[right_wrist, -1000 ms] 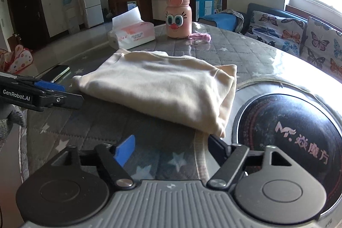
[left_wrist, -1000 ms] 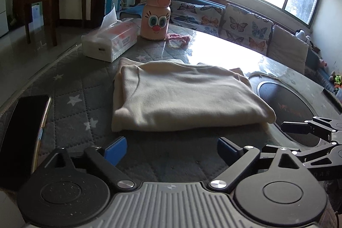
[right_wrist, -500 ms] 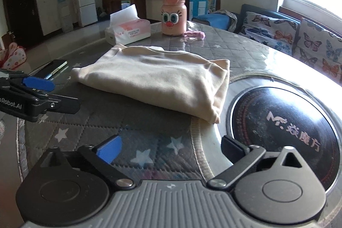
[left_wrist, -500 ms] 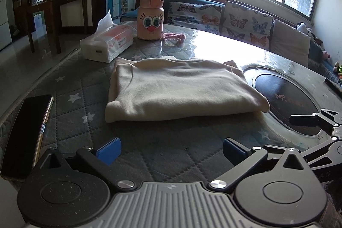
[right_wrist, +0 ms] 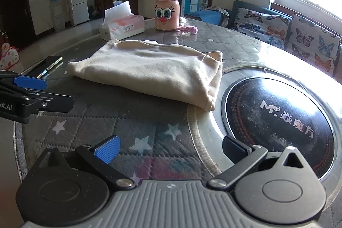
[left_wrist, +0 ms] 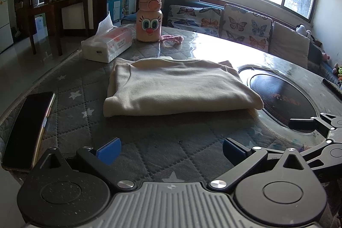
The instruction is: Fold clothes
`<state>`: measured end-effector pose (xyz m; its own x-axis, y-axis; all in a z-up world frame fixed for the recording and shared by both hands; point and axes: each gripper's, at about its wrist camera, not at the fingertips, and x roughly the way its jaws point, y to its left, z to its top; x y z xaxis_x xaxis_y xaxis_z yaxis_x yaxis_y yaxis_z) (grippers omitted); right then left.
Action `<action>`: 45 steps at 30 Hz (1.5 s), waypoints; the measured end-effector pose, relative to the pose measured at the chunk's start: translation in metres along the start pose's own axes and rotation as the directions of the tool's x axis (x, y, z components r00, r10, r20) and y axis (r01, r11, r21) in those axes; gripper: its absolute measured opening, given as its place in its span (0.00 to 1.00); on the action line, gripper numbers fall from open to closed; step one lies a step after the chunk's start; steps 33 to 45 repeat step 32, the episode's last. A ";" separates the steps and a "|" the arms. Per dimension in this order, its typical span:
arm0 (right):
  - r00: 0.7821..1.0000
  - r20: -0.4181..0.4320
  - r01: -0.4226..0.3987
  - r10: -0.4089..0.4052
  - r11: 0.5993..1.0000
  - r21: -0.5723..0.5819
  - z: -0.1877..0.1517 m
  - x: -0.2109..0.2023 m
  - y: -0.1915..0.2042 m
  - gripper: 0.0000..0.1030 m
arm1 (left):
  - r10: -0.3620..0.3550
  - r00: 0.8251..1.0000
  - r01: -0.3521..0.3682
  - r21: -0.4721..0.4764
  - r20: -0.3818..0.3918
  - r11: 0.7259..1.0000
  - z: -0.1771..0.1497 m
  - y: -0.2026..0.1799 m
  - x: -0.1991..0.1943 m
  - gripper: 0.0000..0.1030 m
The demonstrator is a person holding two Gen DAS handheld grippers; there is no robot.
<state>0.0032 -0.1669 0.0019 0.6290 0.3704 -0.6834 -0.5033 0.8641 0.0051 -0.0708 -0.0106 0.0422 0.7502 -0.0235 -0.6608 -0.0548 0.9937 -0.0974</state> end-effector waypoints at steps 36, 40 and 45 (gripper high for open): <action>1.000 0.014 0.008 -0.008 1.000 0.018 -0.008 -0.015 0.011 1.00 | -0.010 0.999 0.010 0.009 0.037 1.000 -0.009 -0.008 -0.018 1.00; 1.000 0.014 0.008 -0.008 1.000 0.018 -0.008 -0.015 0.011 1.00 | -0.010 0.999 0.010 0.009 0.037 1.000 -0.009 -0.008 -0.018 1.00; 1.000 0.014 0.008 -0.008 1.000 0.018 -0.008 -0.015 0.011 1.00 | -0.010 0.999 0.010 0.009 0.037 1.000 -0.009 -0.008 -0.018 1.00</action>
